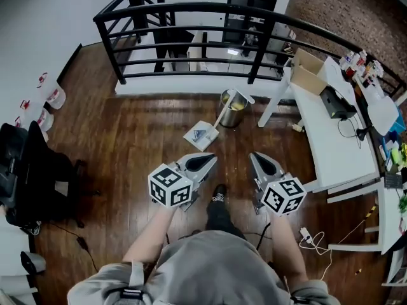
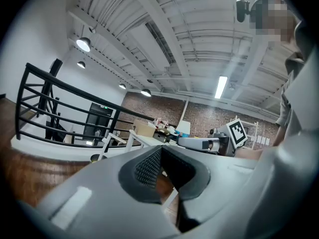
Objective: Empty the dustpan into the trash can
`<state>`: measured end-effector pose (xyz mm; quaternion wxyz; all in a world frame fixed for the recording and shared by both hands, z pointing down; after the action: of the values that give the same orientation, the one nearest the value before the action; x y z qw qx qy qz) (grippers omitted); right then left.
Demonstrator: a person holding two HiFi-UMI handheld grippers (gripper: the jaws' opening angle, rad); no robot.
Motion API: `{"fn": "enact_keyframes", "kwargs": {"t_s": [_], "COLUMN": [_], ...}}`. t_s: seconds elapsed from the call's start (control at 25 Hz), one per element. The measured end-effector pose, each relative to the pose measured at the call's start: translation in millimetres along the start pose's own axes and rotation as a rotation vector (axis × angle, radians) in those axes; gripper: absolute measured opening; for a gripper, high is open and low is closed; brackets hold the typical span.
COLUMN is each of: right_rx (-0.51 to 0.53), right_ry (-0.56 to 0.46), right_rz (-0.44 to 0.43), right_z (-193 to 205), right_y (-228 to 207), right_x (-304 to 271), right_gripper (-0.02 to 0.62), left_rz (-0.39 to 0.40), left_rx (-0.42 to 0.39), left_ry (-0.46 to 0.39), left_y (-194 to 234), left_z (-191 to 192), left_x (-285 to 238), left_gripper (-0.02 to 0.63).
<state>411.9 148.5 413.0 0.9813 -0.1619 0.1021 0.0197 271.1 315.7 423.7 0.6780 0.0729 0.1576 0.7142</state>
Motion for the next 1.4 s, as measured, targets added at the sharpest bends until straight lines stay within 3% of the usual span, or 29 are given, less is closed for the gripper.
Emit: {"fn": "enact_keyframes", "kwargs": {"t_s": [0.2,0.44,0.76,0.96,1.08,1.24,1.4], "right_rx": [0.028,0.071,-0.025,-0.075,-0.131,-0.213,-0.241], "right_ry": [-0.017,0.042,0.127,0.186,0.207,0.164,0.075], "right_rz": [-0.018,-0.035,0.029,0.146,0.263,0.44,0.527], "right_z": [-24.5,-36.4,-16.9,11.1,31.5,55.2,59.9], "right_y": [-60.7,-117.7,-170.1,-193.5,-215.9,-241.4,-259.1], "right_x": [-67.6,-162.6,-259.9,-318.7,-347.4,-378.6,-408.5], "right_gripper": [0.0,0.0,0.042,0.094,0.138,0.224,0.275], "left_rz": [-0.05,-0.108,-0.092,-0.004,0.087,0.194,0.281], "left_rx": [-0.009,-0.011,-0.03,-0.002,0.011,0.043,0.032], "left_ry": [0.025,0.084,0.21,0.257,0.306,0.383,0.474], "left_y": [66.8,138.4,211.3,277.1,311.0,352.3,385.4], "left_z": [-15.8,-39.2,-39.3,-35.1,-29.2,-24.4,-18.3], "left_x": [-54.0,-107.4,-157.5,-181.7,-200.7,-210.7,-217.2], "left_gripper": [0.005,0.005,0.005,0.005,0.005,0.005,0.005]}}
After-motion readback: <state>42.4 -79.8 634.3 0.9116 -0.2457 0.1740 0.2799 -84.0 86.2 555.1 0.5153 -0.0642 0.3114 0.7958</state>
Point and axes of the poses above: the fingertips, and each gripper's own axes: x backward along the fingers, y to its left, z out of its underside, the point moved 8 cm from there along x, backward along the fingers, and after that the axes turned 3 degrees about -x, right-handed, at the moved point
